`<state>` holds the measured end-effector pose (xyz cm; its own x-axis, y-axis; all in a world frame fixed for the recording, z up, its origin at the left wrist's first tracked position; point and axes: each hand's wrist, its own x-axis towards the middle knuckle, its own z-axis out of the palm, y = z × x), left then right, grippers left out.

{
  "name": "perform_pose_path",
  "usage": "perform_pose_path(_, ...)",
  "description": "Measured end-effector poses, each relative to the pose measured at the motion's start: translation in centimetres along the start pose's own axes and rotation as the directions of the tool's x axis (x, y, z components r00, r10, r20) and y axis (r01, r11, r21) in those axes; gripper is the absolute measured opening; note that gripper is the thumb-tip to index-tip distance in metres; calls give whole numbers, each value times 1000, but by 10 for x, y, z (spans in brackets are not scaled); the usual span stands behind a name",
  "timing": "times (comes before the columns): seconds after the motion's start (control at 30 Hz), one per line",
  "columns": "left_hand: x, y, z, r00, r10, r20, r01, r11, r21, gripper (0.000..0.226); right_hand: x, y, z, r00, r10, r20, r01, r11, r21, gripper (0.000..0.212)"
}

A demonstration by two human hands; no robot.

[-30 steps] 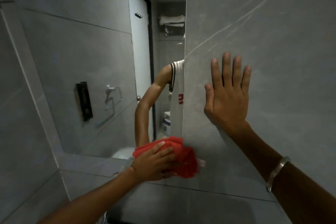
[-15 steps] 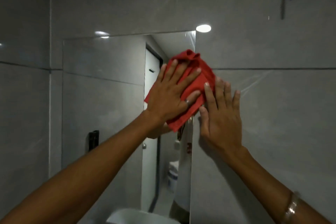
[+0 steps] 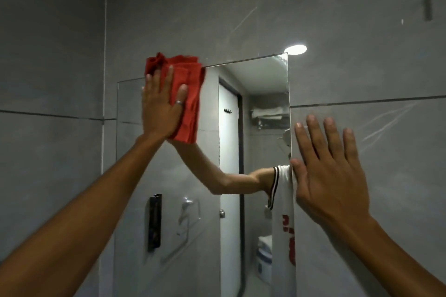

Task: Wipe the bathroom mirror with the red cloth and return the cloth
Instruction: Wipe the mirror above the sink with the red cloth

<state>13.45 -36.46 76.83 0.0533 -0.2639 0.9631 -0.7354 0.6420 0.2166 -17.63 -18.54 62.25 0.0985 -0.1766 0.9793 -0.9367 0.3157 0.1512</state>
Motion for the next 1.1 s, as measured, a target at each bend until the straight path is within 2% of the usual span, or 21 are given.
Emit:
perform_pose_path(0.1, 6, -56, -15, 981, -181, -72, 174, 980, -92, 67, -2, 1, 2, 1000, 8, -24, -8, 1000, 0, 72)
perform_pose_path(0.2, 1, -67, -17, 892, -439, -107, 416, 890, -186, 70, -3, 1, 2, 999, -1, -33, 0, 1000, -3, 73)
perform_pose_path(0.23, -8, -62, -14, 901, -421, -102, 402, 901, -165, 70, -3, 0, 3, 999, -1, -32, 1, 1000, 3, 73)
perform_pose_path(0.3, -43, -56, -3, 984, -170, -53, 168, 984, -53, 67, -3, 0, 3, 999, -4, -36, 4, 1000, 12, 72)
perform_pose_path(0.33, -64, -62, 2, 999, -40, -14, 39, 999, -22, 66, -4, 1, 3, 999, -5, -36, 5, 1000, 17, 72)
perform_pose_path(0.37, -83, -70, 2, 1000, 3, -1, -3, 1000, -23, 67, -4, 2, 2, 1000, -4, -29, 5, 1000, 19, 72)
perform_pose_path(0.4, -101, -78, 1, 996, -90, -9, 89, 994, -59, 67, -5, 1, 0, 1000, 0, -17, 1, 1000, 30, 72)
perform_pose_path(0.47, -128, -87, 2, 927, -373, -40, 362, 917, -170, 70, -6, -1, -2, 1000, 3, 3, -3, 999, 43, 71)
perform_pose_path(0.5, -145, -86, 4, 922, -386, -31, 375, 910, -179, 72, -7, -3, -4, 1000, 8, 7, -8, 999, 51, 71)
perform_pose_path(0.57, -186, -86, 11, 990, -135, 40, 138, 987, -78, 73, -14, -5, -3, 1000, 9, 10, -9, 998, 62, 71)
perform_pose_path(0.63, -227, -101, 17, 991, 52, 121, -54, 999, 6, 71, -34, 0, -2, 999, 9, 32, -10, 999, 45, 71)
perform_pose_path(0.67, -245, -110, 19, 995, 10, 100, -9, 1000, -5, 72, -50, 3, -2, 999, 8, 44, -10, 999, 39, 72)
perform_pose_path(0.73, -273, -123, 23, 957, -289, 17, 289, 950, -118, 75, -85, 9, -2, 997, -8, 74, 7, 1000, 15, 72)
perform_pose_path(0.8, -298, -124, 29, 817, -574, -51, 552, 805, -218, 78, -115, 13, -2, 995, -22, 99, 22, 1000, -3, 71)
perform_pose_path(0.83, -312, -119, 31, 776, -629, -44, 603, 762, -238, 84, -124, 14, -2, 995, -25, 101, 26, 1000, -7, 71)
perform_pose_path(0.87, -330, -115, 33, 798, -602, 0, 586, 776, -234, 92, -132, 15, -1, 995, -28, 96, 30, 999, -12, 70)
perform_pose_path(0.9, -353, -111, 36, 862, -503, 61, 504, 837, -214, 96, -137, 15, 1, 996, -34, 81, 35, 999, -16, 70)
perform_pose_path(0.93, -373, -109, 39, 924, -364, 119, 380, 910, -167, 94, -138, 16, 2, 998, -42, 56, 43, 999, -15, 70)
perform_pose_path(1.0, -410, -116, 42, 969, -140, 201, 154, 987, -52, 80, -140, 17, 5, 998, -51, 23, 51, 999, -14, 69)
perform_pose_path(1.03, -419, -124, 42, 970, -136, 200, 144, 989, -26, 75, -140, 18, 6, 999, -53, 6, 53, 999, -12, 69)
perform_pose_path(1.1, -424, -136, 42, 930, -350, 113, 359, 931, -71, 80, -141, 17, 5, 999, -51, -11, 51, 999, -14, 68)
